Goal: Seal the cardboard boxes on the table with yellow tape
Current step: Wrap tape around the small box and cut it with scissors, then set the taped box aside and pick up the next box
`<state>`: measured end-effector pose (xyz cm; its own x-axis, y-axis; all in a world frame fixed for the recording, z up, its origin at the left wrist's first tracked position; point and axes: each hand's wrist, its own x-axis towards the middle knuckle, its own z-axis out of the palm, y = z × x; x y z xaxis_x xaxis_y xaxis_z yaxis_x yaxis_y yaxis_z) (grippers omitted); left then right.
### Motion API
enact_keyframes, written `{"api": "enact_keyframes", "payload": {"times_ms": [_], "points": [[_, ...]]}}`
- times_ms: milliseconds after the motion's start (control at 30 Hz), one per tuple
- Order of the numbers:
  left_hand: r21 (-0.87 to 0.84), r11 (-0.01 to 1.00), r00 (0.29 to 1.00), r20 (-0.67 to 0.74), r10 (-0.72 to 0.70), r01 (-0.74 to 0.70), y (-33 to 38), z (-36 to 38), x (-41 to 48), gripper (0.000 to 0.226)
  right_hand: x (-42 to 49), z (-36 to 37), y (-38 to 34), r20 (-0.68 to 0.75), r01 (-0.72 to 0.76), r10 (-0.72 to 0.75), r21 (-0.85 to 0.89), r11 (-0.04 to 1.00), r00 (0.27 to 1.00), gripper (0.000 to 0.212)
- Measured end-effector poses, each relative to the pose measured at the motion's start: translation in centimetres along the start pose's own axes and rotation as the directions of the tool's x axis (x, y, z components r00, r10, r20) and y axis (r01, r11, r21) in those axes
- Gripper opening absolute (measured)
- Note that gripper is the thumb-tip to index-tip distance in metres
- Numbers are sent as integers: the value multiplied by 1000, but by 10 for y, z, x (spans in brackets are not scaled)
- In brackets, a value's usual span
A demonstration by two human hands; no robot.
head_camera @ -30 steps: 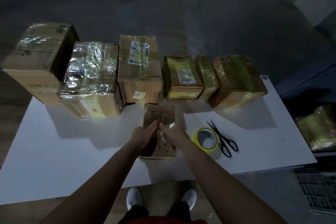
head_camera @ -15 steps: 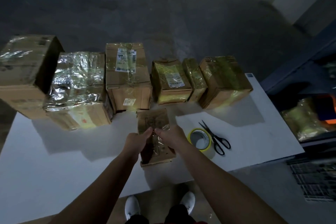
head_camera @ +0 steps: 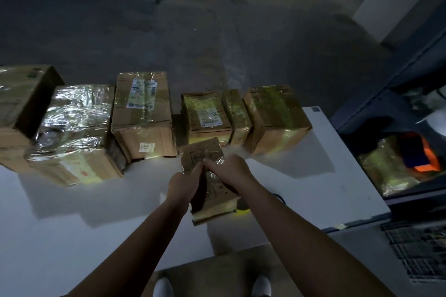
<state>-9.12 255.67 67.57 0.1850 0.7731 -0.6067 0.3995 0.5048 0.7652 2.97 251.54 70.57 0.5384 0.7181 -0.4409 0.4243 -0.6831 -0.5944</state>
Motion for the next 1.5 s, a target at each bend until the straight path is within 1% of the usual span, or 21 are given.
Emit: {"api": "enact_keyframes", "payload": {"times_ms": [167,300,400,467,567,667,733,767,833,900,933,967,1033,1100,1167,1200,1233,1300,1367,1433,1500], "points": [[-18,1000,999,-32,0,-1,17,49,-14,46,11,-52,31,73,101,-94,-112,989,993,43],[-92,996,997,-77,6,-13,18,100,-42,28,24,-99,74,205,229,-194,-161,960,959,40],[-127,990,994,-100,41,-54,16,140,-58,24,30,-139,109,262,276,-229,-157,948,938,32],[-66,993,990,-112,89,-97,19,169,-66,26,34,-165,134,275,239,-189,-162,957,943,26],[119,984,979,-141,150,-134,26,212,-76,26,42,-194,171,284,179,-120,-192,965,951,46],[294,938,966,-125,227,-182,30,251,-79,25,48,-216,202,280,168,-111,-188,968,953,48],[334,922,964,-104,245,-198,31,274,-78,30,49,-230,217,259,120,-68,-192,974,963,48],[309,928,965,-88,247,-209,32,284,-78,26,51,-236,226,247,97,-51,-181,979,968,50],[208,958,976,-56,212,-197,36,307,-75,17,53,-247,242,205,36,-1,-167,985,979,45],[96,986,990,-26,142,-138,44,328,-69,18,55,-257,258,123,-31,52,-161,986,991,43],[54,992,993,15,117,-118,48,337,-68,17,57,-261,265,75,-61,72,-141,988,995,45],[49,992,991,80,109,-113,52,346,-65,14,60,-265,272,29,-86,90,-113,990,996,44],[160,979,967,241,81,-122,55,360,-62,12,67,-271,282,-61,-133,129,-66,989,990,39],[263,957,933,360,19,-121,56,372,-65,13,77,-275,291,-127,-164,160,-20,986,979,34],[262,958,908,418,-3,-118,50,380,-60,37,83,-279,295,-143,-166,170,39,985,975,23],[263,958,908,419,-4,-118,49,384,-54,44,85,-281,296,-135,-160,166,54,986,977,21],[264,957,910,414,0,-120,49,387,-49,45,85,-283,296,-126,-160,166,58,985,978,24],[226,969,927,374,11,-103,53,396,-37,38,84,-285,296,-131,-138,142,43,990,981,32],[168,983,951,309,19,-74,61,407,-26,27,83,-284,300,-182,-108,105,-5,994,978,43],[134,990,972,236,18,-51,72,416,-16,15,83,-280,304,-250,-100,50,-190,977,967,52],[98,995,978,209,7,-28,84,421,-4,6,82,-274,304,-282,-58,-51,-365,929,958,51]]}}
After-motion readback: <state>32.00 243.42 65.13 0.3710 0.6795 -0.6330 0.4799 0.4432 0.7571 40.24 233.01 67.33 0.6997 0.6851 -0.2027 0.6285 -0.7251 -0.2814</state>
